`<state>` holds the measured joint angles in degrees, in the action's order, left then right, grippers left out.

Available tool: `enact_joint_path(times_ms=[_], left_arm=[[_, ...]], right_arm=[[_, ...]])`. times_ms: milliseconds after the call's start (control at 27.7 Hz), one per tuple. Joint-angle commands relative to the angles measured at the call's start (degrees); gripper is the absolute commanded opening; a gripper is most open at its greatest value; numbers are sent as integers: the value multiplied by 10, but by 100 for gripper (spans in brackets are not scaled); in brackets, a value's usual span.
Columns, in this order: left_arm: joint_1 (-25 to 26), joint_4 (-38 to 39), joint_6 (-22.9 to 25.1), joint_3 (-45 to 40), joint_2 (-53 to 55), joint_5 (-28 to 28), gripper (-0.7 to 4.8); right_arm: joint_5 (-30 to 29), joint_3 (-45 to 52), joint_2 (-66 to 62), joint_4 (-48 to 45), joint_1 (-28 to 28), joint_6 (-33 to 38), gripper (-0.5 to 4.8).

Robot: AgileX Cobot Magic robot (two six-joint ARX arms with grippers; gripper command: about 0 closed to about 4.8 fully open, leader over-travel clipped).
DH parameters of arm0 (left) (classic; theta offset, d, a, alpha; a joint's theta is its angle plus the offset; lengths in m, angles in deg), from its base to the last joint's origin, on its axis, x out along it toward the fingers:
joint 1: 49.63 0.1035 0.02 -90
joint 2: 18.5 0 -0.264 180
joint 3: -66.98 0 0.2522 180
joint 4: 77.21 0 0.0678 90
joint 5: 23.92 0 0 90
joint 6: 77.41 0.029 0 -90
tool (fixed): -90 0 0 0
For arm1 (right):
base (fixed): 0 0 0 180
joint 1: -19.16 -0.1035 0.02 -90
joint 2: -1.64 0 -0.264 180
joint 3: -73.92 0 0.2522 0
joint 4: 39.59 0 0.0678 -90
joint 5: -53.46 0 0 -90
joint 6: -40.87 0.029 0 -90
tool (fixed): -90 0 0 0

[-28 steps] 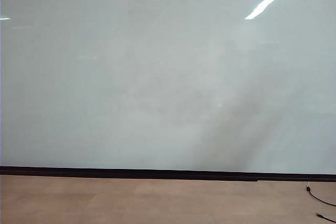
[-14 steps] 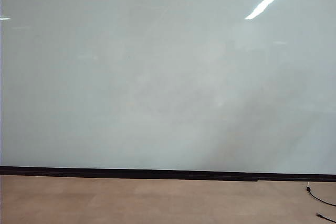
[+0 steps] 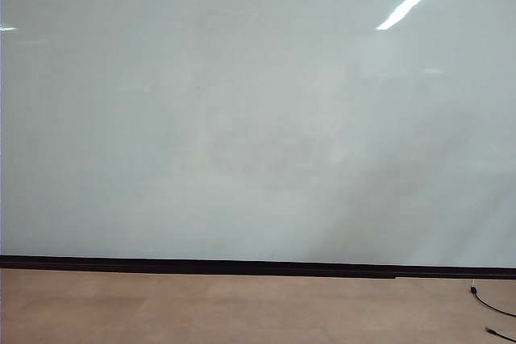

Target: Pick up the pen on the shelf to the right of the whiteboard and write the letter Z.

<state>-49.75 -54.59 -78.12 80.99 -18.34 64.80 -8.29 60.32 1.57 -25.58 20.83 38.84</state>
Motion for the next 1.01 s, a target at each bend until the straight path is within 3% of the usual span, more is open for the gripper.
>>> enact_joint_path(times_ms=[36, 72, 578, 1011], left_arm=[[0, -3, 3, 1, 0, 0, -4], [0, -3, 3, 1, 0, 0, -5], [0, -3, 3, 1, 0, 0, -5], [0, -3, 3, 1, 0, 0, -4]], right_arm=[[-22, -2, 0, -4, 0, 1, 459], [-38, -2, 0, -4, 0, 1, 479], [-64, -2, 0, -5, -2, 1, 479], [-55, -3, 0, -12, -1, 11, 479]])
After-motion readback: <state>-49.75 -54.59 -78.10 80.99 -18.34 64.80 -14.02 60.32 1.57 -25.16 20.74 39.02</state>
